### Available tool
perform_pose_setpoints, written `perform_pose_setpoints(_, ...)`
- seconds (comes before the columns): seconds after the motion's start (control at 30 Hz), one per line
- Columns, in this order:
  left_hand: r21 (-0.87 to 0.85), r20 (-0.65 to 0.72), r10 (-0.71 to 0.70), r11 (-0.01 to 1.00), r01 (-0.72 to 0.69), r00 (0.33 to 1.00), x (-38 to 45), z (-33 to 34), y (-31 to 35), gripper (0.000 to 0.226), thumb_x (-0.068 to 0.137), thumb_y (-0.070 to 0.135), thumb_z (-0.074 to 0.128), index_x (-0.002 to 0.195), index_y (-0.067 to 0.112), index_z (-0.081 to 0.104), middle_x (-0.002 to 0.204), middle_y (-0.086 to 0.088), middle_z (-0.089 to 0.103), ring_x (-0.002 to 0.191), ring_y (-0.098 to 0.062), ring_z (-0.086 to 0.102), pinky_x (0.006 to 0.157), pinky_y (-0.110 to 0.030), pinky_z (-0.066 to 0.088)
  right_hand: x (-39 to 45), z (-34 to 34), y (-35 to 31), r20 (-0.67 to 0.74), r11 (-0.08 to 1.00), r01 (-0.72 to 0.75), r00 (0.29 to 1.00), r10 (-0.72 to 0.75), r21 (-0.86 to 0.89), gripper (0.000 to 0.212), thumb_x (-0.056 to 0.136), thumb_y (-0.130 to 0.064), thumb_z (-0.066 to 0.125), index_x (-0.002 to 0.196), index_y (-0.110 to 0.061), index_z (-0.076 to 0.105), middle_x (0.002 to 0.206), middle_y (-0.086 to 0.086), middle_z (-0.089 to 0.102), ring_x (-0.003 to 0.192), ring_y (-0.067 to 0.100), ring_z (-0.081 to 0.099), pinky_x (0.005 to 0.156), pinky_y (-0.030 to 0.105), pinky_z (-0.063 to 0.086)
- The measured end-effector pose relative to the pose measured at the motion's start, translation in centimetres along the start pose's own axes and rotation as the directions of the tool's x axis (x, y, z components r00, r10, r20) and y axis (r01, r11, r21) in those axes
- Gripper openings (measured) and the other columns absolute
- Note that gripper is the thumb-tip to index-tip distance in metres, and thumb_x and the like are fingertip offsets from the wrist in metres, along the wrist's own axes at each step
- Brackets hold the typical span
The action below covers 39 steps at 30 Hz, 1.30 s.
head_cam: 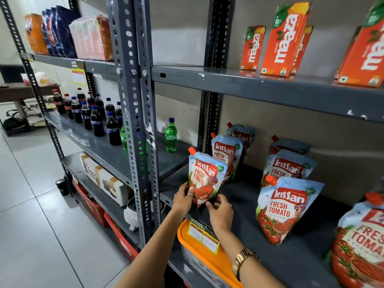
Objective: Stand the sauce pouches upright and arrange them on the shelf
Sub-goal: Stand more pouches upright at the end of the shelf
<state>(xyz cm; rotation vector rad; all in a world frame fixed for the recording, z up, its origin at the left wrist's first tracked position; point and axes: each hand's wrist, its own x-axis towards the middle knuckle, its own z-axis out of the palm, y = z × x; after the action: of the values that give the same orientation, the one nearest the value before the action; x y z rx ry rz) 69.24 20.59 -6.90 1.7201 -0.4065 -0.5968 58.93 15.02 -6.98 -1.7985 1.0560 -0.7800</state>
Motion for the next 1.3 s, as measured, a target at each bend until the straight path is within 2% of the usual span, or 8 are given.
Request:
perform_pose_setpoints(0.17, 0.001, -0.189, 0.121, 0.992, -0.124, 0.974, -2.7, 0.1, 0.8, 0.049, 0.096, 0.028, 0.045, 0.140, 0.010, 0.036, 0.146, -0.013, 0.043, 0.135, -0.026, 0.040, 0.112, -0.040, 0.036, -1.5, -2.7, 0.4, -0.153, 0.991, 0.093, 0.985, -0.078, 0.098, 0.031, 0.084, -0.001, 0.059, 0.114, -0.007, 0.058, 0.116, 0.014, 0.064, 0.095, 0.018, 0.061, 0.074, 0.023, 0.047)
perform_pose_setpoints(0.43, 0.042, -0.337, 0.202, 0.979, -0.200, 0.920, -6.6, 3.0, 0.6, 0.027, 0.093, 0.023, 0.052, 0.114, 0.007, 0.058, 0.116, -0.014, 0.060, 0.108, -0.027, 0.058, 0.091, -0.040, 0.049, -3.8, -8.4, 2.1, -0.256, 0.977, 0.187, 0.954, -0.155, 0.102, 0.023, 0.085, 0.000, 0.058, 0.107, -0.003, 0.063, 0.101, 0.012, 0.068, 0.083, 0.016, 0.059, 0.064, 0.015, 0.045)
perform_pose_setpoints(0.57, -0.018, -0.289, 0.184, 0.980, -0.197, 0.939, -8.4, 5.8, 0.8, 0.026, 0.091, 0.023, 0.056, 0.109, 0.006, 0.060, 0.104, -0.011, 0.062, 0.096, -0.022, 0.059, 0.077, -0.030, 0.044, -4.8, -11.5, 3.8, -0.317, 0.978, 0.179, 0.939, -0.137, 0.107, 0.016, 0.083, -0.001, 0.060, 0.099, -0.004, 0.064, 0.090, 0.006, 0.063, 0.082, 0.019, 0.061, 0.060, 0.012, 0.044)
perform_pose_setpoints(0.77, -0.043, -0.151, 0.193, 0.978, -0.202, 0.969, -10.4, 9.4, 1.4, 0.029, 0.087, 0.019, 0.063, 0.112, 0.004, 0.060, 0.098, -0.004, 0.061, 0.093, -0.021, 0.057, 0.078, -0.027, 0.041, -4.8, -14.9, 5.9, -0.374, 0.983, 0.156, 0.921, -0.111, 0.092, 0.017, 0.083, -0.003, 0.061, 0.100, -0.003, 0.061, 0.081, 0.000, 0.058, 0.078, 0.017, 0.057, 0.060, 0.015, 0.042)
perform_pose_setpoints(0.93, 0.030, 0.025, 0.214, 0.976, -0.214, 0.977, -10.5, 11.7, 1.3, 0.037, 0.084, 0.020, 0.066, 0.119, 0.008, 0.058, 0.108, -0.003, 0.062, 0.098, -0.015, 0.055, 0.082, -0.024, 0.042, -3.6, -16.0, 7.5, -0.310, 0.992, 0.062, 0.951, -0.026, 0.106, 0.026, 0.083, -0.013, 0.064, 0.105, -0.004, 0.053, 0.098, 0.010, 0.059, 0.085, 0.022, 0.058, 0.066, 0.025, 0.045)
perform_pose_setpoints(1.07, -0.022, 0.283, 0.214, 0.976, -0.217, 0.935, -10.4, 13.3, 0.9, 0.035, 0.088, 0.014, 0.060, 0.122, 0.017, 0.053, 0.117, 0.001, 0.058, 0.113, -0.014, 0.054, 0.085, -0.014, 0.049, -3.2, -16.1, 8.6, -0.205, 0.995, 0.023, 0.979, -0.002, 0.099, 0.039, 0.082, -0.018, 0.065, 0.116, -0.006, 0.048, 0.111, 0.013, 0.058, 0.092, 0.021, 0.056, 0.076, 0.030, 0.047)
perform_pose_setpoints(1.17, 0.083, 0.330, 0.183, 0.971, -0.222, 0.926, -10.0, 14.2, 0.4, 0.018, 0.089, 0.026, 0.058, 0.107, 0.029, 0.060, 0.114, -0.001, 0.067, 0.113, -0.019, 0.060, 0.101, -0.037, 0.048, -3.2, -16.0, 8.7, -0.211, 0.995, 0.036, 0.977, -0.017, 0.090, 0.055, 0.081, -0.014, 0.066, 0.129, -0.006, 0.041, 0.123, 0.013, 0.053, 0.097, 0.021, 0.055, 0.082, 0.032, 0.048)
perform_pose_setpoints(1.3, 0.193, 0.275, 0.158, 0.957, -0.216, 0.948, -9.8, 14.3, 0.3, 0.029, 0.090, 0.035, 0.055, 0.112, 0.018, 0.062, 0.113, -0.001, 0.068, 0.109, -0.017, 0.060, 0.103, -0.038, 0.044, -2.8, -15.9, 8.8, -0.216, 1.000, 0.013, 0.976, -0.007, 0.024, 0.064, 0.081, -0.016, 0.066, 0.137, -0.006, 0.034, 0.138, 0.017, 0.041, 0.116, 0.030, 0.052, 0.094, 0.043, 0.048)
